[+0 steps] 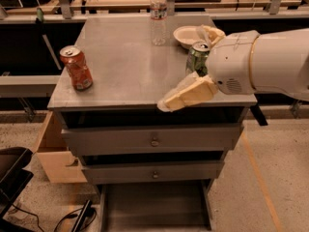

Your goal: Place coke can into bottom drawer

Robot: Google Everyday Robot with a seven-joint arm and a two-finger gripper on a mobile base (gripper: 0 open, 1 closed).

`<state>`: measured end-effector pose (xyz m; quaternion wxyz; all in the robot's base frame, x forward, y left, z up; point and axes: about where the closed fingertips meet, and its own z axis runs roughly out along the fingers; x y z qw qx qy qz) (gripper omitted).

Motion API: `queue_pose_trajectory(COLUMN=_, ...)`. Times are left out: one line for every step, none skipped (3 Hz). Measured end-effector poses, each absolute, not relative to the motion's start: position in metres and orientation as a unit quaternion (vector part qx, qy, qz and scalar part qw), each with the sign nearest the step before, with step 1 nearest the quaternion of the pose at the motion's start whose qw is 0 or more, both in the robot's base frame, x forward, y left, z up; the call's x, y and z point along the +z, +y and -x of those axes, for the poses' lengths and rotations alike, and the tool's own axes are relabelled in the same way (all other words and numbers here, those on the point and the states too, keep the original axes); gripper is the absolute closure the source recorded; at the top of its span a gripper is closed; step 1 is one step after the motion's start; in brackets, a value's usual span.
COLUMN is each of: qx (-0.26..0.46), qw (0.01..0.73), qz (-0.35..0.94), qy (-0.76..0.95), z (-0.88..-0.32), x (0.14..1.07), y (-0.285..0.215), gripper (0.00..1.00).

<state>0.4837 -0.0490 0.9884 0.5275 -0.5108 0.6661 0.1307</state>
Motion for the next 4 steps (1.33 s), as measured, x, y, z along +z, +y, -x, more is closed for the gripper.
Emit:
queue_pose_trajectory(qx=0.122, qw=0.568, qz=0.503, qy=0.640, z=-0.493, x=1.012, y=-0.031, gripper=0.00)
queue_pose_trajectory(qx=0.125, qw=0.569, qz=0.502, qy=0.638, z=-0.495, x=1.011, y=-0.027, gripper=0.00)
queue_pose_trajectory(qx=0.157, qw=0.585, qz=0.497, qy=0.622, z=-0.515, x=0.999, y=0.017, gripper=0.00)
queue_pose_trajectory(qx=0.173, qw=0.589, qz=0.478, qy=0.629, z=-0.556, x=0.972, y=0.051, gripper=0.00)
